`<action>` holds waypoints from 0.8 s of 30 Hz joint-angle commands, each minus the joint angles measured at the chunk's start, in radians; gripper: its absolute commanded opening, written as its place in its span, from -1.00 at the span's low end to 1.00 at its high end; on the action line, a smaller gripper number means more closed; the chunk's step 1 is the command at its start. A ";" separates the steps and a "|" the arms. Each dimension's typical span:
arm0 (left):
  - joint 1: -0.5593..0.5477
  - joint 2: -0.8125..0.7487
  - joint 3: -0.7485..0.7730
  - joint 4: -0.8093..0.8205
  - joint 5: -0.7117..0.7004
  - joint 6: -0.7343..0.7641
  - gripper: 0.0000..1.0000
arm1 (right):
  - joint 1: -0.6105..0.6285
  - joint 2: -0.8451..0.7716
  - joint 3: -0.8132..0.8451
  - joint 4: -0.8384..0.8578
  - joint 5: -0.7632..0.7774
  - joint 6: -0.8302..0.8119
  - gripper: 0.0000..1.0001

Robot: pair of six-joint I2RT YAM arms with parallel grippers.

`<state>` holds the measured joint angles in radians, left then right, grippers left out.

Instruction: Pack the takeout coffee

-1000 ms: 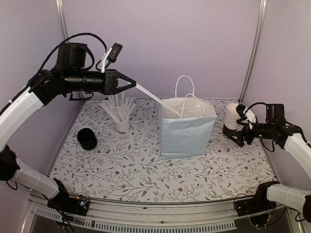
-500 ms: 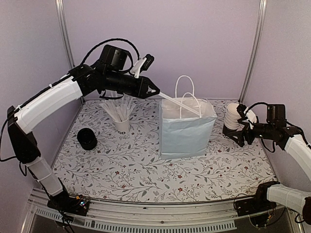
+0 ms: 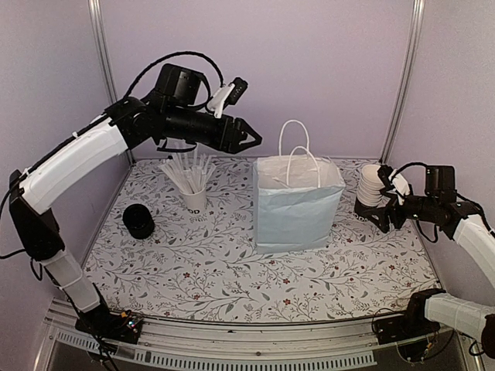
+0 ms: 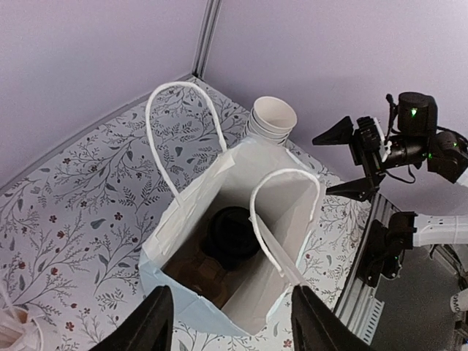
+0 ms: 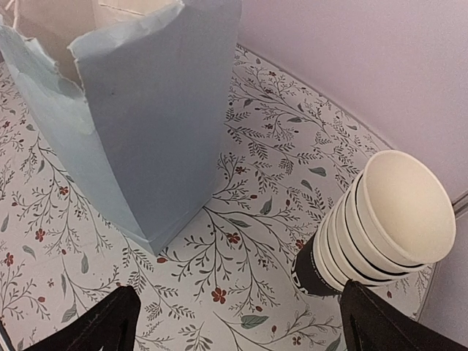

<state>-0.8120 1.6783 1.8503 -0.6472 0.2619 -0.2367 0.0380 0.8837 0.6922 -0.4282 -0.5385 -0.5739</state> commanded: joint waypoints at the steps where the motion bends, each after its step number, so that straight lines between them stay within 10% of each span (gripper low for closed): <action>1: -0.008 -0.102 -0.067 0.008 -0.115 0.058 0.16 | -0.004 -0.030 -0.007 0.063 0.078 0.054 0.98; 8: -0.051 -0.133 -0.236 0.024 -0.057 0.076 0.12 | -0.005 -0.008 -0.017 0.078 0.106 0.077 0.98; 24: 0.033 -0.460 -0.619 0.066 -0.698 0.077 0.43 | -0.004 -0.002 0.297 0.075 0.243 0.228 0.98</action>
<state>-0.8612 1.2591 1.3087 -0.6006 -0.2054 -0.1543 0.0380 0.8906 0.8780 -0.3374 -0.2722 -0.3775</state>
